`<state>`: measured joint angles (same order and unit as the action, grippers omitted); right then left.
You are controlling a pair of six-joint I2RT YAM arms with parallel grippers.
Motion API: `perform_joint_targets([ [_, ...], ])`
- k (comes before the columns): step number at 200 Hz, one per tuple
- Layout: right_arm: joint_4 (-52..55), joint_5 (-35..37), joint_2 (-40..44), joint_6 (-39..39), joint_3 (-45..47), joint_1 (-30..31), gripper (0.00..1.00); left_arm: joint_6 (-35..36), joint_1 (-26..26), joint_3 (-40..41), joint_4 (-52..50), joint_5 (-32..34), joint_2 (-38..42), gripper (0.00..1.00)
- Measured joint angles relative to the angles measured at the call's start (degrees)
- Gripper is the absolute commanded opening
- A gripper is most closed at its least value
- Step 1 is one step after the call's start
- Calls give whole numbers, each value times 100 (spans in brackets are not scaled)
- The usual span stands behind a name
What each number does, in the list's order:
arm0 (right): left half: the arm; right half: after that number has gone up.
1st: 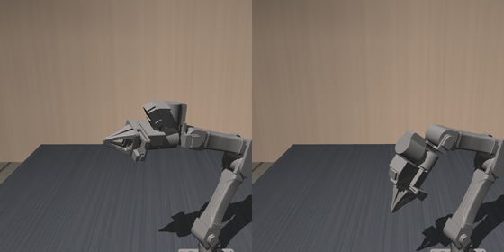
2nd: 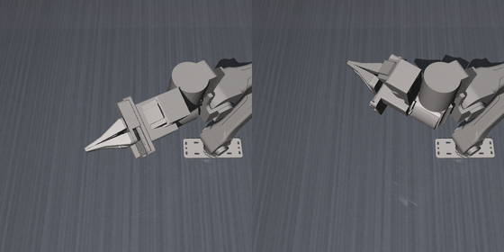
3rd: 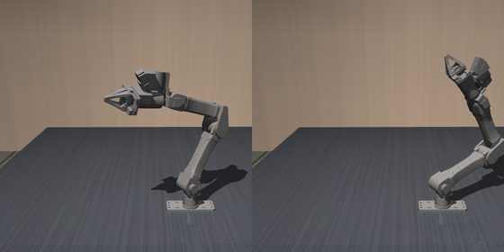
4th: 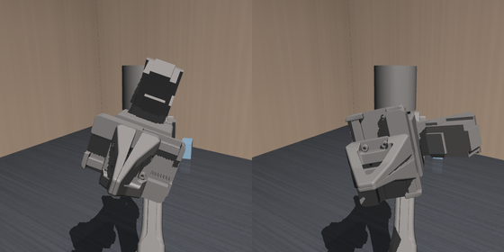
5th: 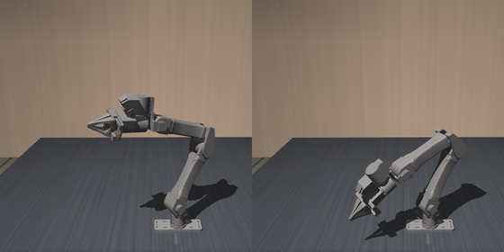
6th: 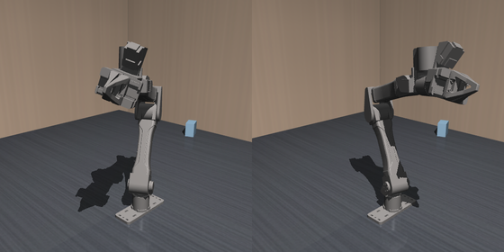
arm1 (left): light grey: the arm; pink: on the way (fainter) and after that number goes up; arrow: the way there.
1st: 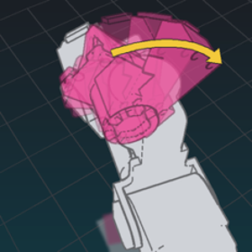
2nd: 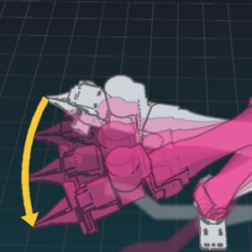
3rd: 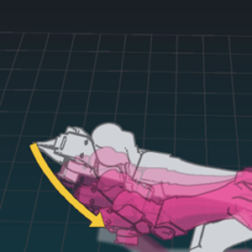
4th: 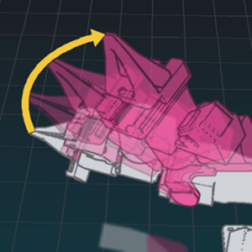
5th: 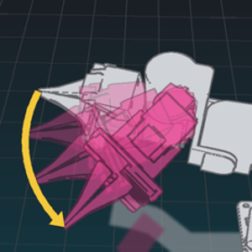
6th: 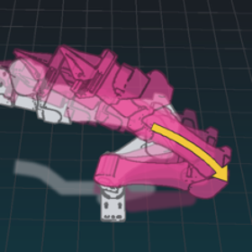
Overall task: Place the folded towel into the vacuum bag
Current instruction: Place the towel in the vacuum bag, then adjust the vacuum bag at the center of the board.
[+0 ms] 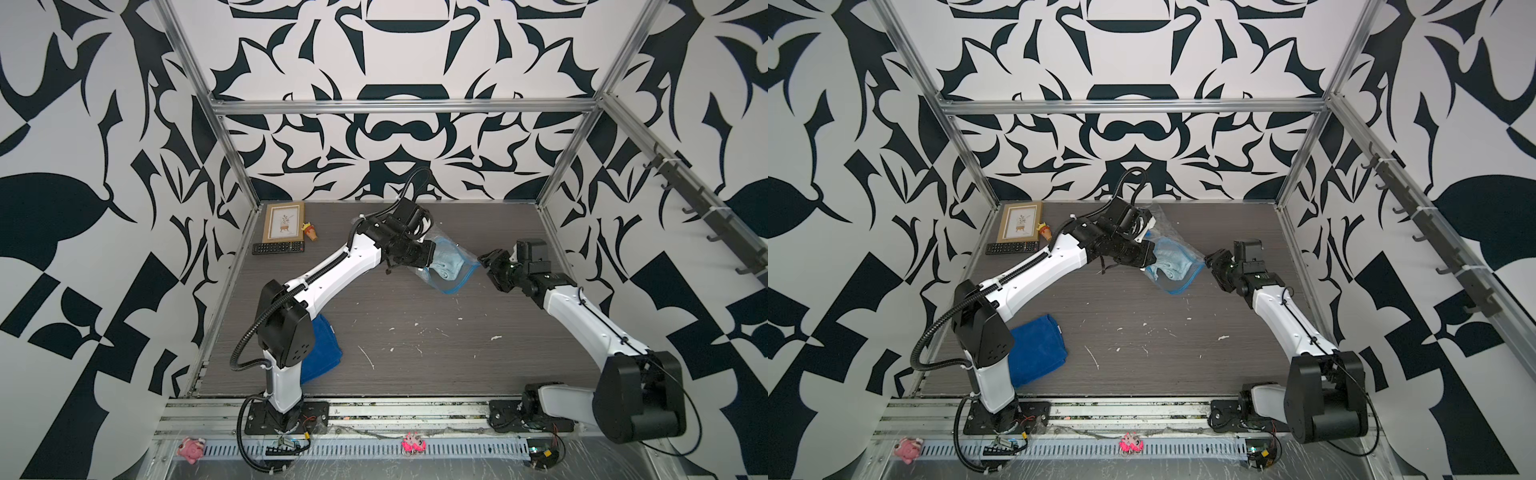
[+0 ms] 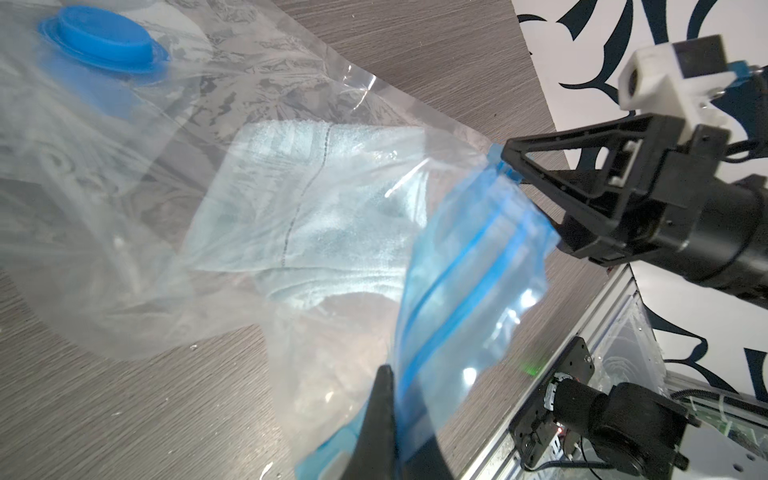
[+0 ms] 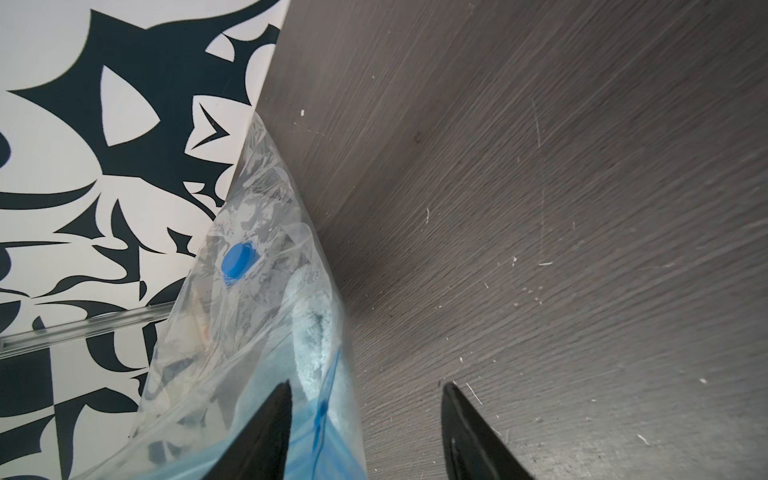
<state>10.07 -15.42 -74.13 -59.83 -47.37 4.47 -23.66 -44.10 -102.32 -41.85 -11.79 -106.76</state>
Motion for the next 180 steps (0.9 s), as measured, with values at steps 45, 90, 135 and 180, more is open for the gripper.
perform_joint_targets([
  [45, -505, -140, -372, -140, -11, 0, 31, 103, 0, 4, -31, 11, 15, 0],
  [90, -544, -282, -468, -240, -319, 0, 2, 302, 50, -293, -275, 101, 20, 0],
  [135, -326, -428, -468, -144, -1331, 0, 0, 658, 275, -1027, -455, 262, 59, 0],
  [180, 2, -627, -474, 7, -2514, 28, 0, 931, 654, -1150, -586, 385, 413, 0],
])
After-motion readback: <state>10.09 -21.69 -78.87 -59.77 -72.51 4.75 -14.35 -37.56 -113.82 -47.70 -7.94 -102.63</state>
